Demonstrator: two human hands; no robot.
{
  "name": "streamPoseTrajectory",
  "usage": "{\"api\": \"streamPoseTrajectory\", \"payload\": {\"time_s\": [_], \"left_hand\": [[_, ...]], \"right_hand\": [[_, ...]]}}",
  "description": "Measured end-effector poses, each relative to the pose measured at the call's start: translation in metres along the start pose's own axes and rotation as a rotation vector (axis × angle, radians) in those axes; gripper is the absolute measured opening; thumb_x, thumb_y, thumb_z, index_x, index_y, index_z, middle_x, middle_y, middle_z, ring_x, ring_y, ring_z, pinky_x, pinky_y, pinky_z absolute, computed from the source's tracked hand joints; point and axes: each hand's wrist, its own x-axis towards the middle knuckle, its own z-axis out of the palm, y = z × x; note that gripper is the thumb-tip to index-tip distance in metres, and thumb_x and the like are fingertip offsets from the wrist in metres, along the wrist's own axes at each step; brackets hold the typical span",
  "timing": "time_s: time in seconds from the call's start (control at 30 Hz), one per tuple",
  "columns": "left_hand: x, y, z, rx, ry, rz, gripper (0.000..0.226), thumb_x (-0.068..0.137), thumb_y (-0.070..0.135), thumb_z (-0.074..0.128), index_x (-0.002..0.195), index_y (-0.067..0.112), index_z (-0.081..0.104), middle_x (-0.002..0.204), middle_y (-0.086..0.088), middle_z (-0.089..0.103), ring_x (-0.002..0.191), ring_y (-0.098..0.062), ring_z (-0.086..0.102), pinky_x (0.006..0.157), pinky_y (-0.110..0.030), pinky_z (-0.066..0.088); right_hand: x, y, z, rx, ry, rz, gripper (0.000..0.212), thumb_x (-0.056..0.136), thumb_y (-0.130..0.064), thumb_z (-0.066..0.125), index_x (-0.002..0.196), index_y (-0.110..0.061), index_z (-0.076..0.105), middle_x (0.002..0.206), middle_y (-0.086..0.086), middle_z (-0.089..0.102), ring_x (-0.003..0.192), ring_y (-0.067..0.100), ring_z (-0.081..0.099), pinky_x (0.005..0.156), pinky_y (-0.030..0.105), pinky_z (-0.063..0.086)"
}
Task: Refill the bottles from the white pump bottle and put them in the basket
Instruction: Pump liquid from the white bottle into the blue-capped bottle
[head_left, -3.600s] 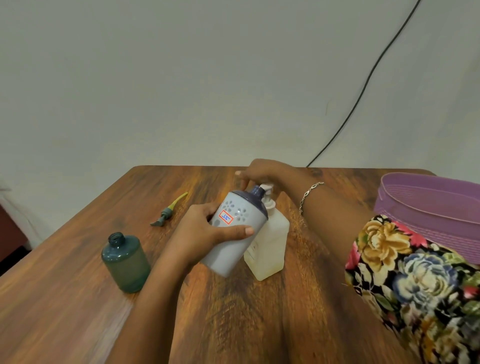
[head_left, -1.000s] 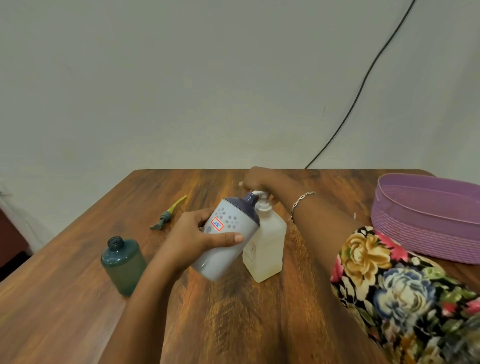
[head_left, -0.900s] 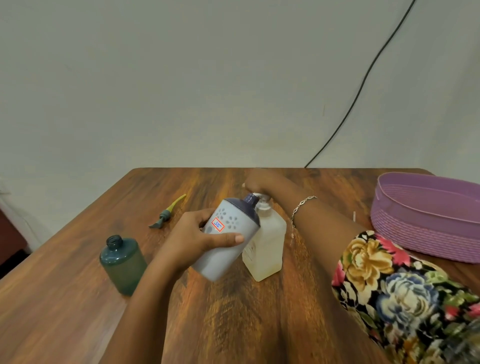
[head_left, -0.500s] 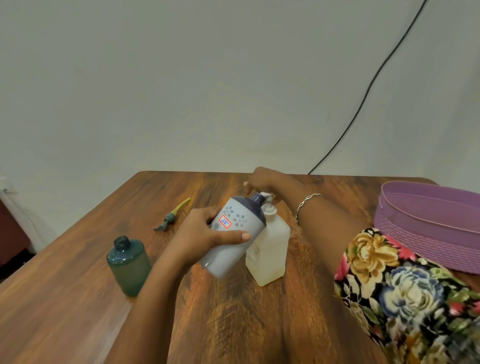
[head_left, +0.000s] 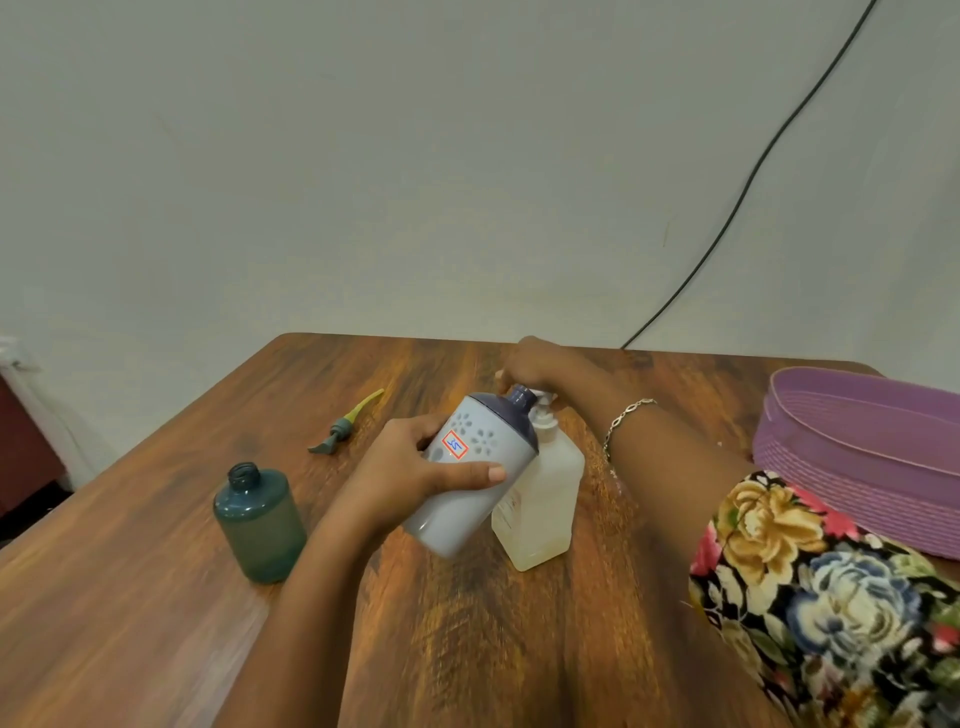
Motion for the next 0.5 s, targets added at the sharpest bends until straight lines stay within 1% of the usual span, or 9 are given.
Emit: {"api": "streamPoseTrajectory", "payload": {"time_s": [0.03, 0.1, 0.17, 0.23, 0.3, 0.4, 0.43, 0.47, 0.5], "left_hand": [[0.001, 0.001, 0.0, -0.001, 0.004, -0.001, 0.058, 0.05, 0.05, 0.085, 0.095, 0.019, 0.067, 0.086, -0.001, 0.071, 0.075, -0.013, 0.069, 0.06, -0.024, 0.053], [0.001, 0.004, -0.002, 0.007, 0.012, 0.003, 0.059, 0.048, 0.05, 0.086, 0.095, 0.019, 0.067, 0.086, -0.001, 0.071, 0.075, -0.013, 0.069, 0.061, -0.025, 0.054], [0.0, 0.004, -0.002, 0.011, 0.003, 0.005, 0.066, 0.041, 0.056, 0.081, 0.095, 0.02, 0.067, 0.085, 0.001, 0.071, 0.074, -0.011, 0.069, 0.059, -0.022, 0.053], [-0.001, 0.003, 0.0, 0.003, -0.008, 0.002, 0.07, 0.038, 0.058, 0.076, 0.096, 0.019, 0.068, 0.085, 0.0, 0.072, 0.073, -0.012, 0.069, 0.059, -0.023, 0.054], [-0.001, 0.0, 0.001, -0.013, -0.006, -0.005, 0.07, 0.039, 0.054, 0.078, 0.097, 0.017, 0.068, 0.084, -0.001, 0.072, 0.072, -0.012, 0.069, 0.06, -0.024, 0.055], [0.0, -0.004, 0.0, -0.025, 0.007, -0.022, 0.069, 0.037, 0.053, 0.078, 0.095, 0.016, 0.068, 0.083, -0.001, 0.072, 0.07, -0.011, 0.069, 0.058, -0.022, 0.054], [0.0, -0.004, -0.001, -0.018, 0.012, -0.024, 0.069, 0.037, 0.053, 0.078, 0.095, 0.016, 0.068, 0.083, -0.001, 0.072, 0.07, -0.011, 0.069, 0.058, -0.022, 0.054], [0.0, -0.004, -0.001, -0.013, 0.012, -0.022, 0.069, 0.037, 0.053, 0.078, 0.094, 0.016, 0.069, 0.083, -0.001, 0.072, 0.071, -0.012, 0.069, 0.059, -0.024, 0.056], [0.0, -0.003, -0.002, -0.015, 0.01, -0.022, 0.07, 0.036, 0.054, 0.079, 0.094, 0.016, 0.069, 0.084, -0.002, 0.072, 0.072, -0.014, 0.069, 0.062, -0.027, 0.056]], "right_hand": [[0.001, -0.001, -0.002, 0.007, -0.005, -0.008, 0.015, 0.093, -0.007, 0.048, 0.095, 0.004, 0.059, 0.074, 0.014, 0.05, 0.052, 0.021, 0.045, 0.042, 0.027, 0.04], [0.002, -0.001, -0.004, -0.017, -0.019, -0.025, 0.022, 0.093, -0.005, 0.046, 0.103, 0.007, 0.062, 0.079, 0.016, 0.051, 0.053, 0.02, 0.046, 0.039, 0.025, 0.04], [0.001, -0.002, -0.004, -0.019, 0.003, -0.025, 0.028, 0.094, -0.004, 0.044, 0.113, 0.004, 0.062, 0.086, 0.016, 0.054, 0.057, 0.021, 0.047, 0.05, 0.029, 0.042], [0.002, 0.0, -0.002, 0.016, 0.039, 0.0, 0.029, 0.095, -0.006, 0.044, 0.116, 0.003, 0.062, 0.101, 0.016, 0.058, 0.074, 0.023, 0.051, 0.064, 0.03, 0.04], [0.005, 0.002, 0.001, 0.015, 0.055, -0.002, 0.03, 0.095, -0.011, 0.046, 0.118, 0.0, 0.061, 0.11, 0.013, 0.059, 0.088, 0.024, 0.052, 0.068, 0.03, 0.039], [0.008, 0.004, 0.008, 0.005, 0.052, -0.015, 0.032, 0.093, -0.017, 0.05, 0.122, -0.004, 0.057, 0.108, 0.017, 0.056, 0.11, 0.032, 0.056, 0.082, 0.037, 0.041], [0.01, 0.003, 0.01, 0.018, 0.04, -0.002, 0.031, 0.093, -0.017, 0.051, 0.12, -0.003, 0.058, 0.107, 0.016, 0.057, 0.106, 0.032, 0.058, 0.081, 0.036, 0.044], [0.012, 0.003, 0.01, 0.015, 0.038, -0.003, 0.029, 0.092, -0.015, 0.051, 0.117, -0.002, 0.061, 0.109, 0.014, 0.059, 0.091, 0.03, 0.061, 0.073, 0.034, 0.046], [0.014, 0.003, 0.009, 0.019, 0.031, -0.006, 0.028, 0.092, -0.012, 0.05, 0.114, 0.001, 0.063, 0.107, 0.014, 0.061, 0.073, 0.025, 0.059, 0.062, 0.031, 0.045]]}}
